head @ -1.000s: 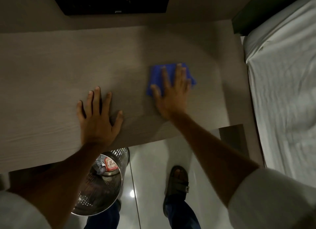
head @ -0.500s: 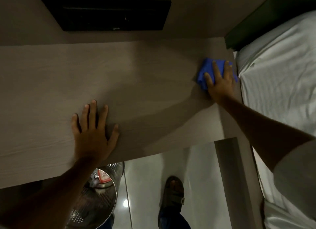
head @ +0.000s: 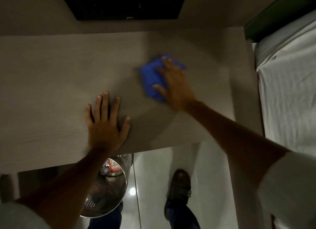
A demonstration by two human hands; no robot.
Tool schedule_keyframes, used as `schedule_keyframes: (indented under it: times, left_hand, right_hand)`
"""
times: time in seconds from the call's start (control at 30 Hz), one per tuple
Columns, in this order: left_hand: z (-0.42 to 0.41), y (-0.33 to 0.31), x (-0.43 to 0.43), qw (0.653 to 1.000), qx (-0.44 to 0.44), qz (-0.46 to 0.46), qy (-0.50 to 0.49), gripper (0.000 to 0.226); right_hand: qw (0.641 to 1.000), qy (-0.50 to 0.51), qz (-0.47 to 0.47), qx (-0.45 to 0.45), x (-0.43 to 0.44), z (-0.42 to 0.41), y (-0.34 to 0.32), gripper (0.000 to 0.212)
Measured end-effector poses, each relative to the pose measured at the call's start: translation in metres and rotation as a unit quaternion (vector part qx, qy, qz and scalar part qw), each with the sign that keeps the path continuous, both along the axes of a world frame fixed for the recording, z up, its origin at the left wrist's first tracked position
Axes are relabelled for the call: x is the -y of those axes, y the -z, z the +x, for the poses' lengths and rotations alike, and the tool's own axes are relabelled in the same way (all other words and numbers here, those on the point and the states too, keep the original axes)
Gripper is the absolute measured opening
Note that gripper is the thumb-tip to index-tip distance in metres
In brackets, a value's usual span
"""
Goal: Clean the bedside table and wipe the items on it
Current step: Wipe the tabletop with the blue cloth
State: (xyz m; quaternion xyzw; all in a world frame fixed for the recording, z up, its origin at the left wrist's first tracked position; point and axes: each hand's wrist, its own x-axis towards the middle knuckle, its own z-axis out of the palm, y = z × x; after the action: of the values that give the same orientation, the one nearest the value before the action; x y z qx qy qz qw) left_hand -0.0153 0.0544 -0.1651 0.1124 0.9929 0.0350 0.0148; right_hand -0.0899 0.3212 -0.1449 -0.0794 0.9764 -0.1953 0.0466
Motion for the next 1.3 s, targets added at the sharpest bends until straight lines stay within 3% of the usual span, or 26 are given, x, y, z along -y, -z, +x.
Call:
schedule_keyframes:
  times: [0.13, 0.23, 0.43, 0.63, 0.73, 0.83, 0.93, 1.03, 1.17, 1.3]
  left_hand:
    - [0.000, -0.001, -0.003, 1.000, 0.024, 0.006, -0.008, 0.071]
    - [0.000, -0.002, -0.004, 0.999, 0.037, 0.021, -0.008, 0.072]
    - [0.000, -0.006, -0.006, 0.997, 0.067, 0.036, -0.011, 0.072]
    - [0.000, -0.018, -0.005, 0.995, 0.084, 0.058, -0.011, 0.069]
    - [-0.002, -0.025, 0.010, 0.990, 0.081, 0.115, 0.024, 0.060]
    - [-0.001, -0.024, 0.081, 0.992, 0.050, 0.116, 0.002, 0.051]
    - [0.012, -0.018, 0.178, 0.997, 0.034, 0.028, -0.056, 0.054]
    - [-0.006, -0.017, 0.254, 0.998, 0.055, -0.014, -0.001, 0.065]
    - [-0.008, -0.021, 0.241, 1.000, 0.026, 0.001, 0.014, 0.067]
    - [0.028, -0.010, 0.211, 0.999, 0.011, 0.045, -0.012, 0.069]
  right_hand:
    - [0.972, 0.224, 0.055, 0.033, -0.122, 0.006, -0.010, 0.056]
    - [0.944, 0.298, 0.119, 0.073, -0.171, -0.023, -0.021, 0.061]
    - [0.935, 0.265, 0.169, 0.163, -0.154, -0.079, -0.028, 0.065]
    - [0.972, 0.129, 0.138, 0.136, -0.008, -0.079, -0.025, 0.065]
    - [0.980, 0.071, 0.133, 0.129, 0.067, -0.085, -0.017, 0.064]
    - [0.983, 0.034, 0.123, 0.130, 0.139, -0.099, -0.017, 0.065]
    - [0.984, -0.015, 0.118, 0.129, 0.206, -0.104, -0.015, 0.065]
    - [0.981, -0.048, 0.117, 0.150, 0.285, -0.129, -0.019, 0.066]
    - [0.978, -0.096, 0.127, 0.137, 0.345, -0.145, -0.030, 0.065]
    - [0.962, -0.192, 0.149, 0.126, 0.366, -0.094, -0.031, 0.063]
